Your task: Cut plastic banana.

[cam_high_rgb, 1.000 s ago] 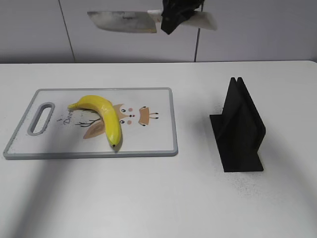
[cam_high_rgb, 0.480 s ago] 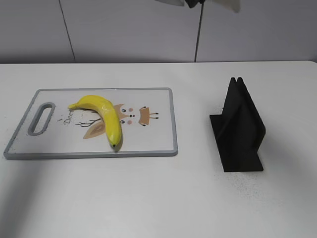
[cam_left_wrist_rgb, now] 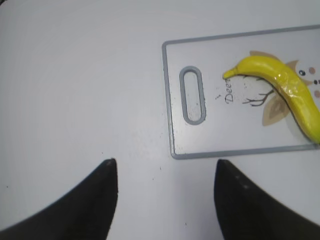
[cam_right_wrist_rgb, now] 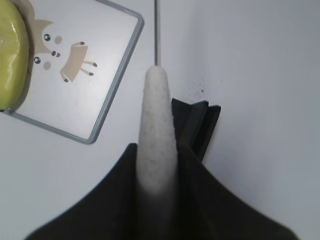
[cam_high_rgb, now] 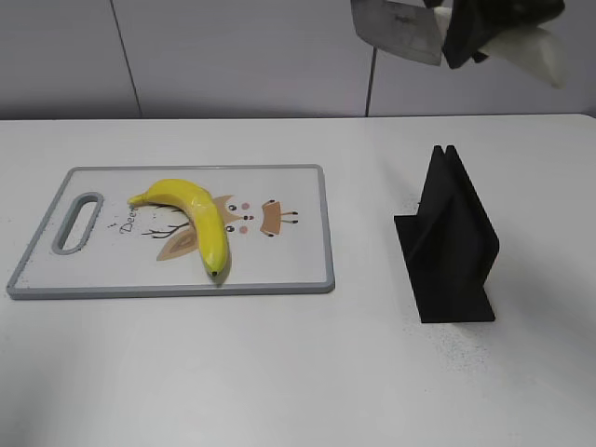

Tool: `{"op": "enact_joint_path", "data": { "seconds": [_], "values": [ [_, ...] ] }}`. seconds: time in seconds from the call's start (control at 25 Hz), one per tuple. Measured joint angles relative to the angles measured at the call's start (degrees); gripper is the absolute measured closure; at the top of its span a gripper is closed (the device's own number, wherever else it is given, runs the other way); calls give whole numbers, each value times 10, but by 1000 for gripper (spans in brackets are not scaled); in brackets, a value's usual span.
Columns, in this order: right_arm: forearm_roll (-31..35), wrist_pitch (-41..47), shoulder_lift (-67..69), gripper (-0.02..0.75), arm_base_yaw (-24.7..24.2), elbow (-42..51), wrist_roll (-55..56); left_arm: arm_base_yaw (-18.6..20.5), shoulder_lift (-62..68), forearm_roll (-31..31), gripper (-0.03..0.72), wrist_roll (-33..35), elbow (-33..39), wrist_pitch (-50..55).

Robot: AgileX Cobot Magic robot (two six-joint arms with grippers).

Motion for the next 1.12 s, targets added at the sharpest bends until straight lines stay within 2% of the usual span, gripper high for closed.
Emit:
{"op": "enact_joint_path", "data": {
  "seconds": [0.24, 0.48, 0.88, 1.12],
  "values": [
    [-1, -93, -124, 580, 0, 196, 54, 0, -129, -4, 98, 0, 115, 2],
    [-4, -164, -217, 580, 0, 332, 101, 0, -256, -4, 99, 0, 216, 2],
    [-13, -214, -316, 580, 0, 455, 146, 0, -478, -4, 99, 0, 365, 2],
    [-13, -236, -353, 580, 0, 510, 165, 0, -624, -4, 99, 0, 418, 2]
  ]
}}
